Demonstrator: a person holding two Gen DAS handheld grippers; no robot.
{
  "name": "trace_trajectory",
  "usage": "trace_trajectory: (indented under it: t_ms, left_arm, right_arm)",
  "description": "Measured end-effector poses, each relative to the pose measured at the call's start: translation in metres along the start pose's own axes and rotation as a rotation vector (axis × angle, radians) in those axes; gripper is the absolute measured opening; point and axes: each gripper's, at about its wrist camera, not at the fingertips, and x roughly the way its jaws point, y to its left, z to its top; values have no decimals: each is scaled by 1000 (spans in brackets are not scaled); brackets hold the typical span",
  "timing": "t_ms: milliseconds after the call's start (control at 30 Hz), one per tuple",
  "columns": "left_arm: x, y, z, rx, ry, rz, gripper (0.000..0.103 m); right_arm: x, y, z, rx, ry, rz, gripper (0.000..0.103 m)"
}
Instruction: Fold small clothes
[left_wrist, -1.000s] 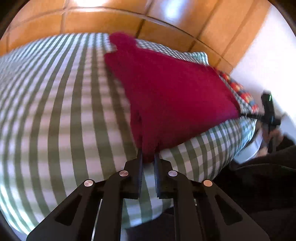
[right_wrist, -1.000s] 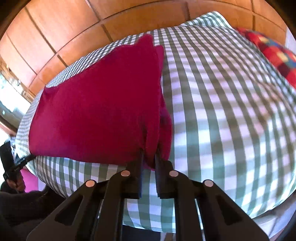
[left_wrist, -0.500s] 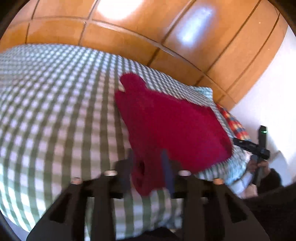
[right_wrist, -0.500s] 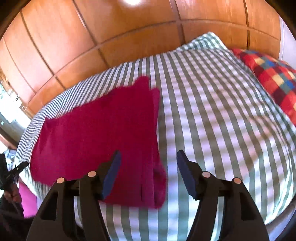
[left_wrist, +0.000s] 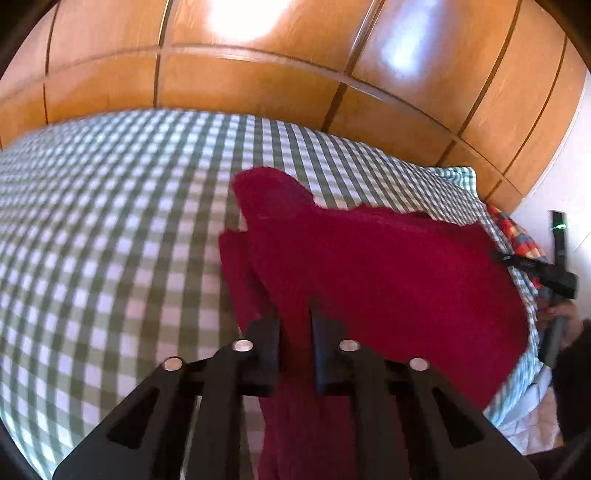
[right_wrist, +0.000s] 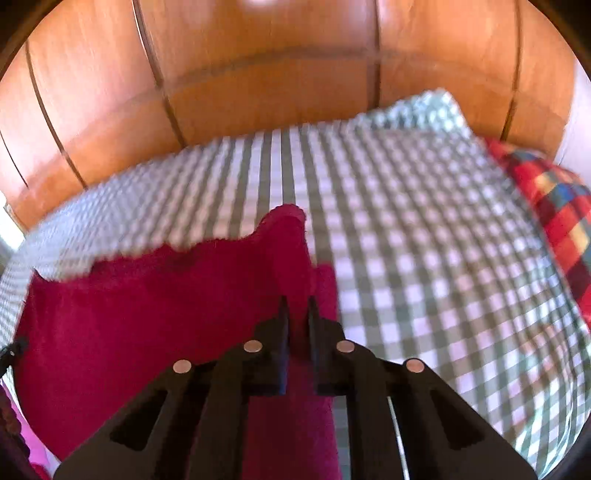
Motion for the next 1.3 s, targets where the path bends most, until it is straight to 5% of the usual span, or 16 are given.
trace_trajectory:
  t_ms: [67, 167, 367, 500, 800, 933, 1133, 1300]
  left_arm:
    - [5, 4, 0, -18, 6, 27, 12]
    - [26, 12, 0, -42, 55, 87, 12]
    - [19, 15, 1, -133, 45, 142, 14]
    - [-9, -3, 6, -65, -50, 217, 14]
    - [-32, -40, 4, 67, -143, 268, 14]
    - [-26, -45, 1, 86, -137, 268, 14]
    - [-18, -47, 1, 107, -122, 280, 14]
    - [-9, -46, 3, 129, -108, 292, 14]
  right_arm:
    - [-4, -3, -1, 10, -27, -20, 8]
    - [29, -5, -10, 3, 70, -55, 8]
    - [42, -20, -26, 91, 40, -79, 36]
    - [26, -24, -25, 82, 26, -106, 49]
    - [-14, 27, -20, -30, -41, -40, 50]
    - [-2, 64, -8, -135, -16, 33, 61]
    - [34, 112, 0, -283, 39, 35, 64]
    - [65, 116, 4, -310, 105, 33, 47]
